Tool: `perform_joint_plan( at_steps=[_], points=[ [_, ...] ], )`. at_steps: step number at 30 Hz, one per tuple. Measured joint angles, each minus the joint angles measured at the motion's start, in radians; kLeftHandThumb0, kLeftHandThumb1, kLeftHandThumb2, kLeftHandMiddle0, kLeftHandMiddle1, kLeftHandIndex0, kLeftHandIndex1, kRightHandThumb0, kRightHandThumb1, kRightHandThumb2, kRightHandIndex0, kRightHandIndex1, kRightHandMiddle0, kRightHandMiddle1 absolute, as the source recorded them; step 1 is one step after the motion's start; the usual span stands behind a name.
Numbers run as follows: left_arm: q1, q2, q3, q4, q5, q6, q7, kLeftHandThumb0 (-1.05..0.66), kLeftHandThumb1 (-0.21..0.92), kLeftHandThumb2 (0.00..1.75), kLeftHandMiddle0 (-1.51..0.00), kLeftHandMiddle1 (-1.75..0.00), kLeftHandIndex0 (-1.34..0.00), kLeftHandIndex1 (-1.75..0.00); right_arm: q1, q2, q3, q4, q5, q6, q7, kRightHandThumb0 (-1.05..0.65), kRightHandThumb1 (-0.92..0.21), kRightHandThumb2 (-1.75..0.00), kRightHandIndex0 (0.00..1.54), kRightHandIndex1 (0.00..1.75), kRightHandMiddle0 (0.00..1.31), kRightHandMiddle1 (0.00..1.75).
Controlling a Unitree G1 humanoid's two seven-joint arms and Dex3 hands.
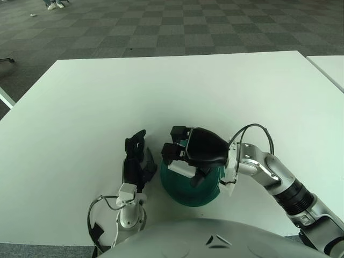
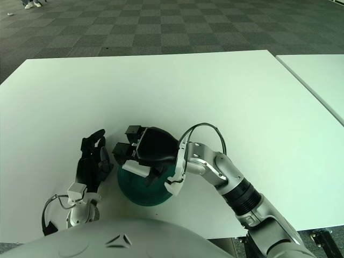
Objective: Put the charger into the plate.
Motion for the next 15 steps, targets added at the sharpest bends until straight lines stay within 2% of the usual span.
perform_joint_plan(
  at_steps=[9,15],
  points=[
    [-0.002,0.0,-0.02,-0.001,0.003,0.009,0.035,-0.75,0.92,0.96,-0.41,-0.08,0.0,-1.04,0.002,-0.011,-0.013,0.028,0.002,-0.027,-0.004,-0.45,-0.39,-1.22,1.04,1.75,0.55,1.75],
    [-0.005,-0.001,-0.029,-0.004,-0.001,0.018,0.042,-0.74,0.92,0.96,-0.42,-0.09,-0.03,-1.07,0.002,-0.019,-0.015,0.042,-0.002,-0.048,-0.003,-0.44,-0.45,-1.15,1.06,1.75,0.5,1.75]
  ],
)
